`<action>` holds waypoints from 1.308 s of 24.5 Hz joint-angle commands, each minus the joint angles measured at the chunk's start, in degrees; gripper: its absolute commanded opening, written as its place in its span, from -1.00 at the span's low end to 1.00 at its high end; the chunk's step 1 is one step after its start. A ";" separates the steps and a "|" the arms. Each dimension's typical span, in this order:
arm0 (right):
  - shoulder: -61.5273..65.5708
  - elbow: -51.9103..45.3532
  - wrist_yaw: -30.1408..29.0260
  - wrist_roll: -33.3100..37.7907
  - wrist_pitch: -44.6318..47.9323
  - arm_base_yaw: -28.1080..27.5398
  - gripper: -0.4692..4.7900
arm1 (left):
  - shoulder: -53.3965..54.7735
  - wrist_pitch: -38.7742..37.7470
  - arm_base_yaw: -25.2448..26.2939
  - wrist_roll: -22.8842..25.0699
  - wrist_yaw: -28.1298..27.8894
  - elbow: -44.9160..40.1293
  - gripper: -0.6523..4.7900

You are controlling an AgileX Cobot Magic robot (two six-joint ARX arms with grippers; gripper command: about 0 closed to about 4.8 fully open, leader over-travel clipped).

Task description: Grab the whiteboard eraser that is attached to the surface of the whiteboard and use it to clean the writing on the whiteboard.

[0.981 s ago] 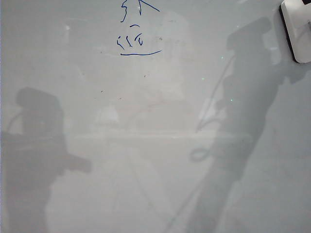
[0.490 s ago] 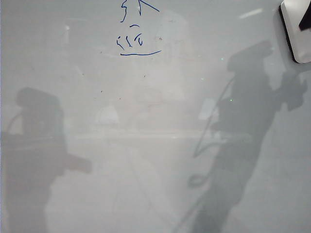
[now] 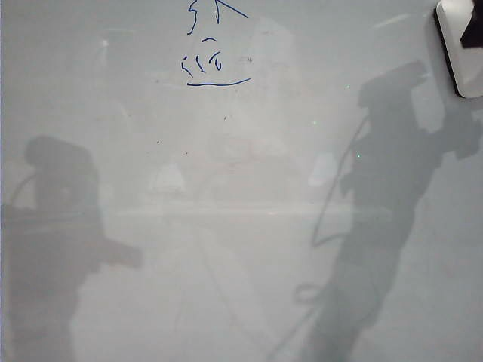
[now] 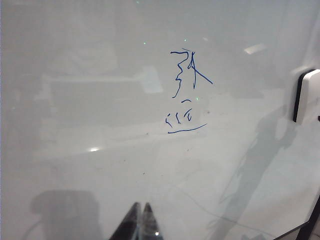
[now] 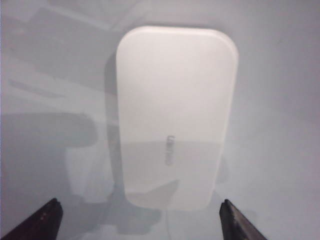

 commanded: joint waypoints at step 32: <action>13.84 5.99 3.98 -3.69 14.01 -0.13 0.74 | 0.07 0.76 0.02 0.02 0.15 0.39 -0.78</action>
